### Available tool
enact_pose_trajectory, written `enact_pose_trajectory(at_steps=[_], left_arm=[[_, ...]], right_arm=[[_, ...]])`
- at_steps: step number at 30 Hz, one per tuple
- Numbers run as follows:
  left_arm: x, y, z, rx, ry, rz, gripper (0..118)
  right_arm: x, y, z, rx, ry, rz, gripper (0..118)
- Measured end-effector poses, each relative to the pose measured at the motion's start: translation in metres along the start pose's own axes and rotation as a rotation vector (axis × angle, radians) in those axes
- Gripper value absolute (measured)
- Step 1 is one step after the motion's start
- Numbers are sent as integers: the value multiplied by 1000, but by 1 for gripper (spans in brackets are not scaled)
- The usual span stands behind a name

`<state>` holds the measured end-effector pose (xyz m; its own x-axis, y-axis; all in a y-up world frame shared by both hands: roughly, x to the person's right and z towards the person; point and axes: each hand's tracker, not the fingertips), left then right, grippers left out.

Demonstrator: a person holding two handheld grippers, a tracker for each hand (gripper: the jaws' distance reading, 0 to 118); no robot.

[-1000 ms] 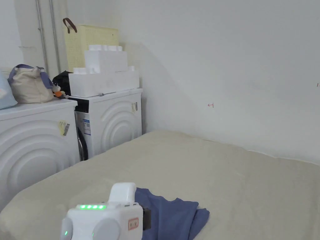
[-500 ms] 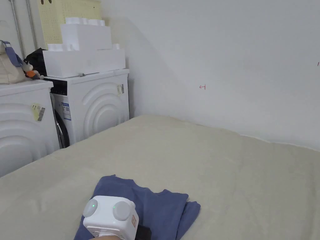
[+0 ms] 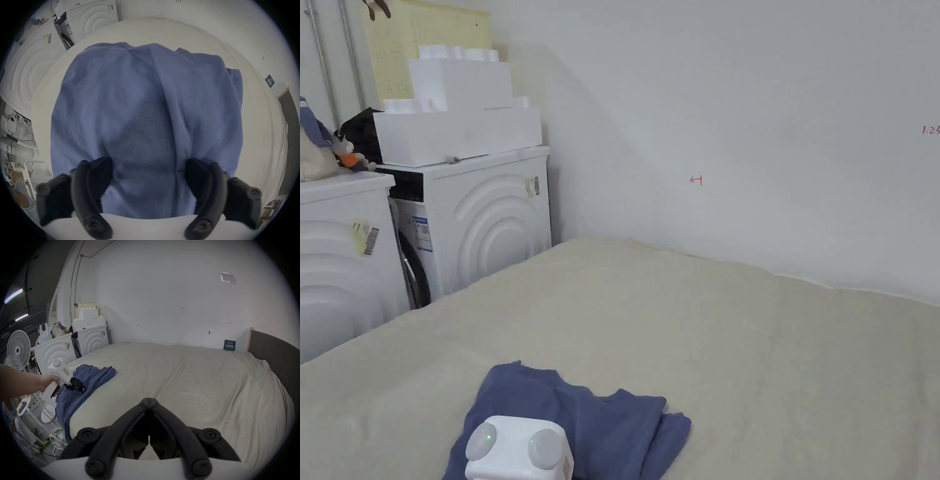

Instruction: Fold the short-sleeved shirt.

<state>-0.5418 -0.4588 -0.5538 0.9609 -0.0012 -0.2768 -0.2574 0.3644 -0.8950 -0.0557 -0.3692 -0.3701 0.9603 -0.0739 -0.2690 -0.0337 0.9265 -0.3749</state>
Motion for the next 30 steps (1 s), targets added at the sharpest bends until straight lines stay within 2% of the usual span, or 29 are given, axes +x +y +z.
enact_pose_trajectory(at_steps=[2,3,4,9,10,13,16,20,25,27,30], left_arm=[[-1,-2,9,25,-26,3,41],[-2,-2,13,32,-35,5,12],[-3,-3,15,35,-48,0,3],[-6,-11,21,51,-58,-15,3],[-9,-12,24,92,-82,30,3],[-19,-15,44,154,-118,77,3],[-29,-13,77,200,-145,63,3],[-47,-7,128,241,-175,70,2],[-50,2,212,393,-220,44,2],[-32,6,257,491,-272,31,2],[1,15,309,541,-346,-36,2]], right_arm=[[4,1,3,-2,-7,-4,0],[6,0,4,-4,-11,-9,0],[8,0,5,-6,-15,-16,0],[20,2,11,-4,-39,-72,0],[22,3,13,-3,-44,-79,0],[28,7,21,8,-51,-88,0],[32,13,29,35,-68,-85,0],[40,21,42,74,-68,-124,0],[49,30,59,119,-61,-150,0],[52,33,68,144,-71,-144,0],[59,36,80,172,-78,-161,0]])
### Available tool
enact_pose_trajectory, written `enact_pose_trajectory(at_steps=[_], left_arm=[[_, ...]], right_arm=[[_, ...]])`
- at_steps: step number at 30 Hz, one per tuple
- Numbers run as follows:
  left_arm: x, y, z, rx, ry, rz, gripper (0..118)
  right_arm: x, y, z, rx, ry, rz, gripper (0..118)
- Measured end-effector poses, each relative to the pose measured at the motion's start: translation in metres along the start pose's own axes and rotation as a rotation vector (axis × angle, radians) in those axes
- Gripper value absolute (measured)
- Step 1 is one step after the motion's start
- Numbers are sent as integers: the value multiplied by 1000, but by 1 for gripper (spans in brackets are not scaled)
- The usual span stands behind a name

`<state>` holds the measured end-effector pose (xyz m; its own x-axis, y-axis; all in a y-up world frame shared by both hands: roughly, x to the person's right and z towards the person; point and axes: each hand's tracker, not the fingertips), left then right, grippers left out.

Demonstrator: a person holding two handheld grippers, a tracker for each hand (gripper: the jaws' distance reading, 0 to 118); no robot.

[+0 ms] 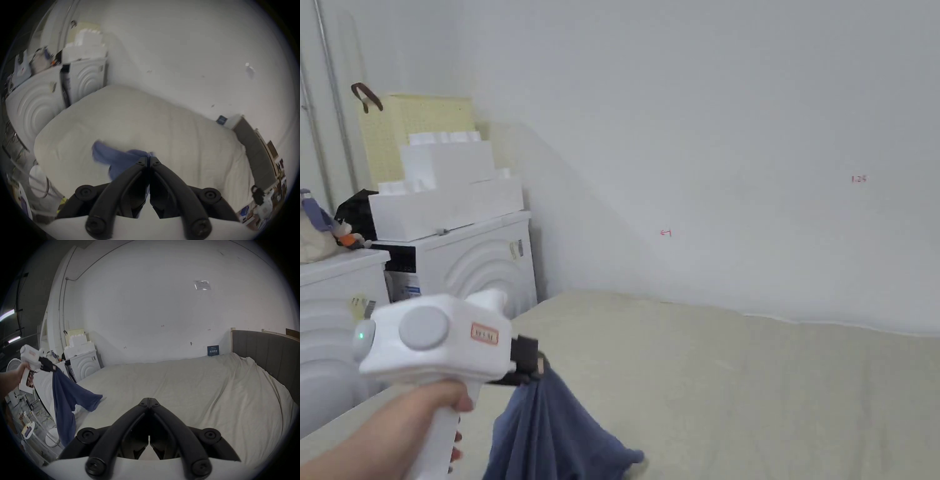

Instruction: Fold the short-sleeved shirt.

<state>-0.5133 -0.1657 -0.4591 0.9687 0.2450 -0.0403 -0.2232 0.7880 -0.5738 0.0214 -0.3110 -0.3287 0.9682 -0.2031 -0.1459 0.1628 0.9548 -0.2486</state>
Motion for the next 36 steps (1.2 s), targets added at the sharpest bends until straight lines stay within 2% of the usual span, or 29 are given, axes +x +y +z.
enact_pose_trajectory(at_steps=[6,13,16,20,24,25,26,28,29,30,31,33,34,36], left_arm=[[122,37,30,78,-231,-179,2],[284,6,10,-16,-516,-394,2],[338,-16,-25,-71,-598,-476,2],[390,-65,-95,-190,-649,-505,2],[420,-135,-175,-425,-566,-488,5],[425,-155,-197,-488,-550,-485,11],[427,-168,-211,-532,-533,-475,21],[431,-199,-240,-660,-417,-411,39],[431,-209,-255,-761,-313,-366,41],[428,-220,-269,-807,-300,-308,41],[420,-230,-277,-810,-338,-260,48],[416,-240,-281,-756,-367,-231,77],[413,-244,-284,-728,-381,-208,88],[409,-246,-278,-664,-426,-218,89]], right_arm=[[18,9,24,42,-22,-52,0],[51,13,50,85,-87,-97,0],[71,13,60,97,-136,-108,0],[96,11,73,100,-217,-93,0],[118,2,79,75,-264,-112,0],[123,-1,79,64,-275,-121,0],[126,-3,79,56,-283,-127,0],[131,-9,77,42,-294,-143,0],[133,-11,77,37,-293,-150,0],[135,-13,76,29,-292,-155,0],[137,-15,74,21,-293,-159,0],[138,-18,71,9,-290,-159,0],[139,-20,70,6,-287,-159,0],[141,-22,68,-1,-282,-157,0]])
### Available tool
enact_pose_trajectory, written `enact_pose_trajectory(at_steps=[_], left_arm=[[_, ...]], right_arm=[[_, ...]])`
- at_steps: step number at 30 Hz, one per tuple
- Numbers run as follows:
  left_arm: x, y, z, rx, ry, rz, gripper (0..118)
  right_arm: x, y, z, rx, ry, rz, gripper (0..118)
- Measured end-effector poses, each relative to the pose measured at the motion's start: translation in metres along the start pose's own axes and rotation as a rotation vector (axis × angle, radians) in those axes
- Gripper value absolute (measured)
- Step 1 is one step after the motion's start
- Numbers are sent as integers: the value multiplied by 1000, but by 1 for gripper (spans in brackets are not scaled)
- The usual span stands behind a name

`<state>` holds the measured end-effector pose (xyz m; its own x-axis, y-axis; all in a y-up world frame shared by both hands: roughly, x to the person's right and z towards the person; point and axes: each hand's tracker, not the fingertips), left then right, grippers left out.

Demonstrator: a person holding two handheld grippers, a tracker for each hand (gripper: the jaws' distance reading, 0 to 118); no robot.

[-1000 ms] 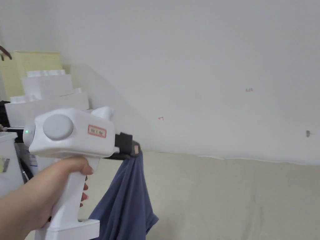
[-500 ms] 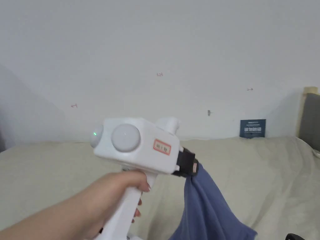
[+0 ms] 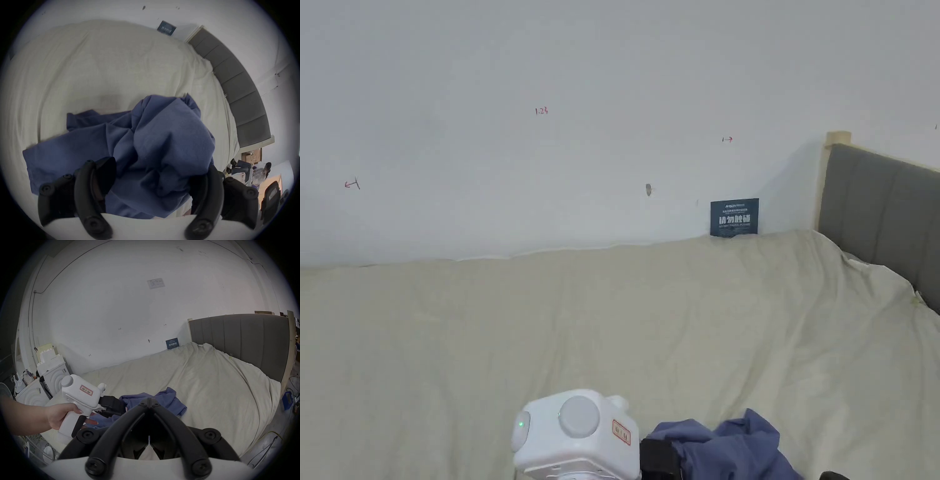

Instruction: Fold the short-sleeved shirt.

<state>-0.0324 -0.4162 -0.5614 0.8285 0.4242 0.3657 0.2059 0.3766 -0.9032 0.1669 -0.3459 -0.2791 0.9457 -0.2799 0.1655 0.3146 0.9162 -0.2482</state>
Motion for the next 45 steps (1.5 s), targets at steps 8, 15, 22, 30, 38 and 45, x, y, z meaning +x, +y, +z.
enact_pose_trajectory(at_steps=[8,15,22,30,38,45], left_arm=[[-3,-13,58,128,-13,-128,89],[-17,-69,173,422,-186,-98,88],[-39,-149,239,787,194,-129,0],[-65,-236,260,1043,323,-41,0],[-78,-216,264,960,281,-31,0],[-113,-83,214,493,193,16,0]], right_arm=[[-1,5,-2,-10,-5,-21,0],[-14,14,11,21,5,12,0],[-30,17,26,81,16,60,0],[-41,3,49,195,7,128,0],[-40,4,41,164,-9,122,0],[-39,-2,27,118,16,126,0]])
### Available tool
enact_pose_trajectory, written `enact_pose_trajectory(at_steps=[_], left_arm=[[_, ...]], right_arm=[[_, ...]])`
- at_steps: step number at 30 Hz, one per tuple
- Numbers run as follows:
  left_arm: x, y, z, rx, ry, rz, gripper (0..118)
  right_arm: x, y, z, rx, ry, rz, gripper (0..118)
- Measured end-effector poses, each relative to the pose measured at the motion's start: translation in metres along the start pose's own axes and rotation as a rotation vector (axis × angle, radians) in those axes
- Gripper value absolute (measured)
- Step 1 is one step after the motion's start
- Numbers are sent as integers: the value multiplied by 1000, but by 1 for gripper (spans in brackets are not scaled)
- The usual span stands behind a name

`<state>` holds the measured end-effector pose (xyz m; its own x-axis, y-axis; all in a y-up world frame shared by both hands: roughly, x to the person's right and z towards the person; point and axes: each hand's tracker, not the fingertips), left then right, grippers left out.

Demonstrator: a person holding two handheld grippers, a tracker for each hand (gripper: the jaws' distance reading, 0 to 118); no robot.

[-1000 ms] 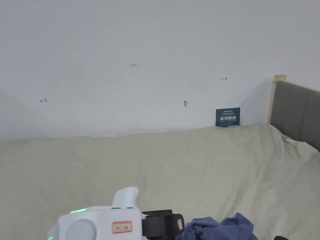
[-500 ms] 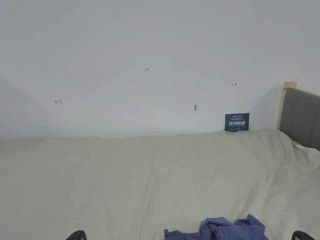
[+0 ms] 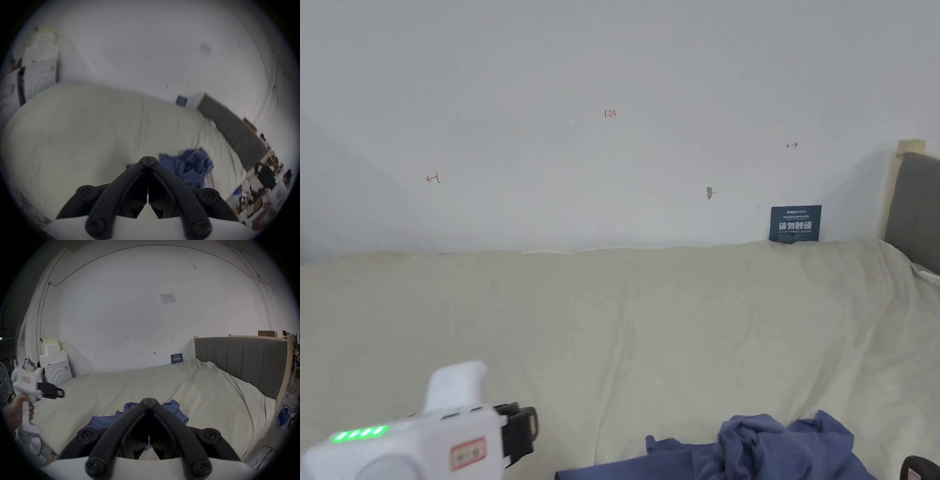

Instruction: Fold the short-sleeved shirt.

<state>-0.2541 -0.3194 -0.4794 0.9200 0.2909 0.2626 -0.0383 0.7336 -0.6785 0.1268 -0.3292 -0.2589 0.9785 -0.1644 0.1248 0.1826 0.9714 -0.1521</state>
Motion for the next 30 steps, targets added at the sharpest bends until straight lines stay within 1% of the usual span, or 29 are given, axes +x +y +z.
enact_pose_trajectory(at_steps=[1,2,3,4,5,6,7,8,9,11,15,16,18,20,21,22,24,25,27,28,29,30], left_arm=[[-3,6,-23,-57,-12,-9,0],[-3,10,-43,-108,11,-8,0],[-4,10,-61,-179,65,-33,0],[-7,13,-82,-236,89,-44,3],[-11,13,-96,-273,62,-4,21],[-15,12,-111,-288,72,43,61],[-18,8,-123,-323,64,72,111],[-24,4,-138,-370,42,104,118],[-28,5,-144,-340,41,107,118],[-28,1,-161,-419,128,96,118],[-24,-5,-189,-460,268,-20,118],[-24,-5,-195,-469,280,-32,118],[-21,-9,-206,-533,221,-25,118],[-16,-14,-216,-588,237,-18,118],[-12,-17,-218,-576,250,-33,118],[-7,-19,-216,-554,278,-79,117],[2,-22,-211,-515,248,-103,117],[8,-24,-206,-496,222,-100,112],[13,-27,-200,-470,291,-172,92],[14,-28,-198,-469,280,-203,81],[14,-26,-194,-465,255,-202,74],[15,-24,-188,-443,252,-210,60]], right_arm=[[0,-2,-2,-7,5,0,0],[0,-4,-3,-14,7,-1,0],[0,-6,-5,-22,9,-1,0],[1,-9,-6,-29,10,-2,0],[2,-11,-8,-38,14,-2,0],[3,-12,-10,-47,18,0,0],[4,-14,-13,-56,16,6,0],[5,-16,-16,-64,12,11,0],[7,-17,-18,-70,10,12,0],[11,-19,-24,-84,9,4,0],[18,-25,-33,-116,-5,-11,0],[20,-27,-35,-124,-8,-16,0],[23,-30,-38,-133,-12,-26,0],[26,-33,-41,-144,-17,-34,0],[27,-35,-43,-150,-20,-38,0],[27,-36,-44,-156,-22,-43,0],[29,-39,-45,-167,-23,-53,0],[29,-40,-46,-171,-22,-58,0],[29,-42,-46,-174,-22,-63,0],[29,-42,-46,-176,-21,-66,0],[28,-43,-46,-179,-21,-68,0],[29,-43,-46,-181,-21,-70,0]])
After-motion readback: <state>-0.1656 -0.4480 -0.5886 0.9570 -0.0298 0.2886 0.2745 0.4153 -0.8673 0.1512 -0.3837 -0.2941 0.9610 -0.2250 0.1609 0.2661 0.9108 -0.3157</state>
